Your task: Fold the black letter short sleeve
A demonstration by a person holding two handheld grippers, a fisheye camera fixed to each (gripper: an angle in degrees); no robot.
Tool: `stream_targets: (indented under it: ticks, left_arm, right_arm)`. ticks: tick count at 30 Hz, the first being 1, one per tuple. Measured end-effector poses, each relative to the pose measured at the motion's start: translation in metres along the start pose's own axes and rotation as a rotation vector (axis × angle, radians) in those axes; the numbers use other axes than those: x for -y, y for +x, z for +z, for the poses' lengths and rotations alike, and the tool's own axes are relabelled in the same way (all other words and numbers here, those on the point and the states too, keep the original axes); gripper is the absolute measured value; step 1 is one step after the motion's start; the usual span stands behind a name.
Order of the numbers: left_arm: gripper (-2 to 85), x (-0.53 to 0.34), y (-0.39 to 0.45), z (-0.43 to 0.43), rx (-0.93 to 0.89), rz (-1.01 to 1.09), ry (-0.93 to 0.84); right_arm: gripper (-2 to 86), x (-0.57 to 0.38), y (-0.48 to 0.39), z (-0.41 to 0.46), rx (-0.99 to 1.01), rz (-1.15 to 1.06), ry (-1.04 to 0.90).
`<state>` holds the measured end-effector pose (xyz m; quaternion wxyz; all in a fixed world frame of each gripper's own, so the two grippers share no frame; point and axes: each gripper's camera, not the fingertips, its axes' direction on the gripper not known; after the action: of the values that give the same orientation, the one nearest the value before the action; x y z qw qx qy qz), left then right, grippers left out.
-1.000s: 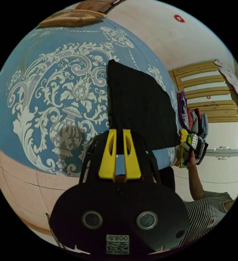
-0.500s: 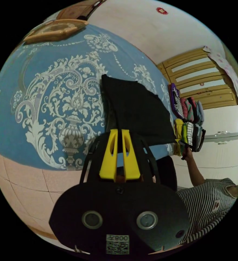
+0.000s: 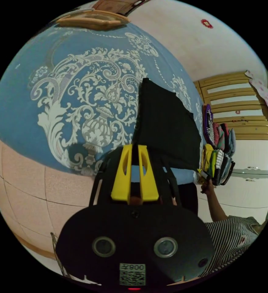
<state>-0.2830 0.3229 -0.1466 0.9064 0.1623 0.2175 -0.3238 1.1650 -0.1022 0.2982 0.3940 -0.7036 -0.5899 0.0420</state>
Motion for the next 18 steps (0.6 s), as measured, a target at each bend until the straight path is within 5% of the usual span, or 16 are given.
stream_targets:
  ticks: [6,13,18]
  left_arm:
    - [4.2,-0.048,0.084,0.016,0.075,0.136,0.144]
    - [7.8,-0.097,0.287,0.143,-0.074,0.739,-0.137]
    - [10.5,-0.143,0.415,0.224,0.061,1.121,-0.201]
  right_arm:
    - [0.4,0.0,0.009,-0.015,0.03,0.002,0.013]
    - [0.5,0.008,0.013,-0.025,0.048,0.028,-0.017]
    - [0.6,0.017,0.003,-0.039,0.085,0.017,-0.016]
